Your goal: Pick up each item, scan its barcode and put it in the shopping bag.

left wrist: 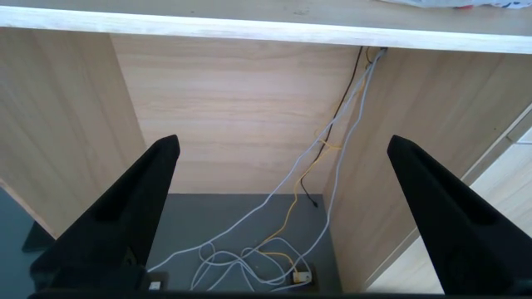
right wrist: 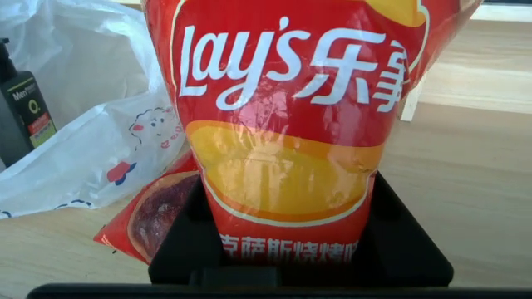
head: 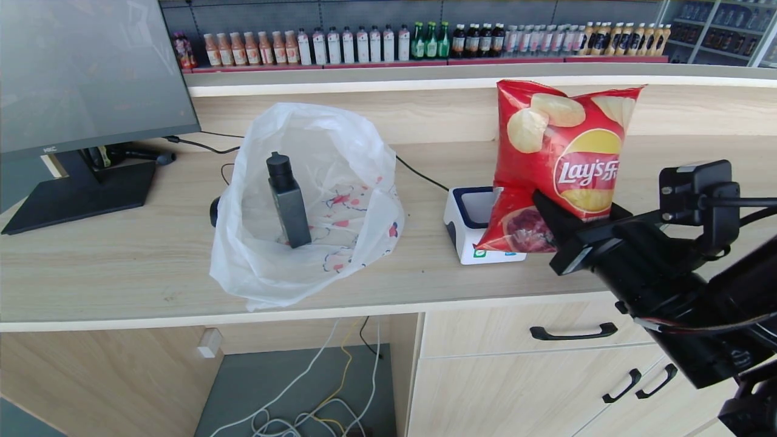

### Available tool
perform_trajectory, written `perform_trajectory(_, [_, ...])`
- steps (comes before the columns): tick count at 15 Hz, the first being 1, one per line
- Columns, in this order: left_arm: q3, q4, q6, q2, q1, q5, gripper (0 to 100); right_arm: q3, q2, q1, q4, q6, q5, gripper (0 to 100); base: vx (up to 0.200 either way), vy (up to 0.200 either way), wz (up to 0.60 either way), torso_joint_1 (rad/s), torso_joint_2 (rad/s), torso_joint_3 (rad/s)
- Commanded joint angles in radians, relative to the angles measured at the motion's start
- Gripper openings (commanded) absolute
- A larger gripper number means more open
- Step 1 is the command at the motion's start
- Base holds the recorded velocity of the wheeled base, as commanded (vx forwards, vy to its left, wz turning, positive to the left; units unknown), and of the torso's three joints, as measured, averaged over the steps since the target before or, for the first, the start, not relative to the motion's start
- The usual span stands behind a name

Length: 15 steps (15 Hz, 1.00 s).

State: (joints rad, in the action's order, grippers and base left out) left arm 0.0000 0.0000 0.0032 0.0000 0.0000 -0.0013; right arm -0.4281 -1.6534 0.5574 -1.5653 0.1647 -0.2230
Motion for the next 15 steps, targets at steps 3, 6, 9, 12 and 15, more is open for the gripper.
perform_trajectory(3, [0.0, 0.0, 0.001, 0.0, 0.0, 0.001, 100, 0.086, 0.164, 0.002, -0.005, 0.001, 0.004, 0, 0.0, 0.0, 0.0, 0.0, 0.0, 0.0])
perform_trajectory(6, [0.0, 0.0, 0.001, 0.0, 0.0, 0.0, 100, 0.095, 0.193, 0.002, -0.005, 0.001, 0.008, 0, 0.0, 0.0, 0.0, 0.0, 0.0, 0.0])
perform_trajectory(9, [0.0, 0.0, 0.001, 0.0, 0.0, 0.0, 100, 0.095, 0.207, 0.004, -0.005, 0.001, 0.008, 0, 0.0, 0.0, 0.0, 0.0, 0.0, 0.0])
perform_trajectory(12, [0.0, 0.0, 0.0, 0.0, 0.0, 0.0, 100, 0.084, 0.205, 0.007, -0.005, -0.001, 0.013, 0, 0.0, 0.133, 0.0, 0.003, 0.0, 0.002])
perform_trajectory(15, [0.0, 0.0, 0.0, 0.0, 0.0, 0.0, 100, 0.084, 0.205, 0.007, -0.005, -0.001, 0.03, 0, 0.0, 0.2, 0.0, 0.001, 0.0, 0.004])
